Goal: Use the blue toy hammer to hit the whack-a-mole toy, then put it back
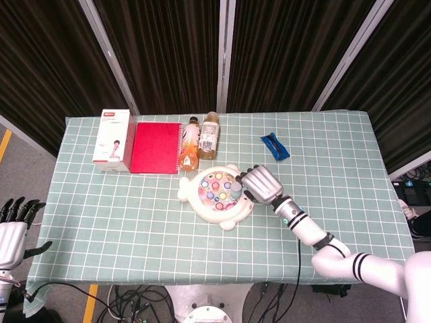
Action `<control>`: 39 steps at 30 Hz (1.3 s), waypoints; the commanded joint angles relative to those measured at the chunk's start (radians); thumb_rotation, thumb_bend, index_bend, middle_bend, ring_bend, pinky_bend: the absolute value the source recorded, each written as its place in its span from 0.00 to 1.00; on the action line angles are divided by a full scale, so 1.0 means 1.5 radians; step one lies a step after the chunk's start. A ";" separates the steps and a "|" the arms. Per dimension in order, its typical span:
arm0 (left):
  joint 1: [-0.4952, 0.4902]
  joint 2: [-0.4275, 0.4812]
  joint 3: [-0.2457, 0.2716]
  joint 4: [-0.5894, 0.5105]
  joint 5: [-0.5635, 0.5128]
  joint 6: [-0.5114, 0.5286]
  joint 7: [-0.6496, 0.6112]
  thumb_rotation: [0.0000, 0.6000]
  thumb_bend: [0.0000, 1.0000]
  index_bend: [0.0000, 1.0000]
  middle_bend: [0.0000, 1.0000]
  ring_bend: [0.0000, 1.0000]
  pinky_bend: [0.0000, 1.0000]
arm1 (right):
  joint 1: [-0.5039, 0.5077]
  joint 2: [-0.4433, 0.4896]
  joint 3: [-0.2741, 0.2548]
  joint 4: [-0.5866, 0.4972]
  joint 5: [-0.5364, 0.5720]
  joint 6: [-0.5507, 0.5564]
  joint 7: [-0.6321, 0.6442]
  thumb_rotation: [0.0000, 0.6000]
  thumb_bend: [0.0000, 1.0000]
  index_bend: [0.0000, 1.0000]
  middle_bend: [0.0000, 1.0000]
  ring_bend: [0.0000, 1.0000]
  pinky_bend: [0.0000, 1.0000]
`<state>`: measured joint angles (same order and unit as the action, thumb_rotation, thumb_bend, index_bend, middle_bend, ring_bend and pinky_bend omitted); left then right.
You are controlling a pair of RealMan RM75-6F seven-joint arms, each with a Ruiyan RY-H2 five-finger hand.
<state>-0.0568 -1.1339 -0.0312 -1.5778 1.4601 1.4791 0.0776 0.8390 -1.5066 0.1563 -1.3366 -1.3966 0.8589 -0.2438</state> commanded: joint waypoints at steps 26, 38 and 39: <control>0.012 -0.006 0.003 0.008 0.000 0.012 -0.013 1.00 0.00 0.20 0.15 0.05 0.02 | 0.054 -0.046 0.031 0.068 0.060 -0.027 -0.012 1.00 0.67 0.77 0.66 0.60 0.75; 0.011 -0.007 0.003 0.009 0.009 0.015 -0.013 1.00 0.00 0.20 0.15 0.05 0.02 | 0.094 -0.057 0.049 0.057 0.076 -0.043 -0.052 1.00 0.67 0.77 0.66 0.60 0.75; 0.012 -0.008 0.003 0.010 0.006 0.015 -0.015 1.00 0.00 0.20 0.15 0.05 0.02 | 0.099 -0.067 0.050 0.064 0.082 -0.048 -0.057 1.00 0.67 0.77 0.66 0.60 0.75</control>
<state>-0.0394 -1.1452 -0.0265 -1.5635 1.4705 1.5012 0.0564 0.9771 -1.5933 0.2275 -1.2525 -1.2847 0.7976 -0.3186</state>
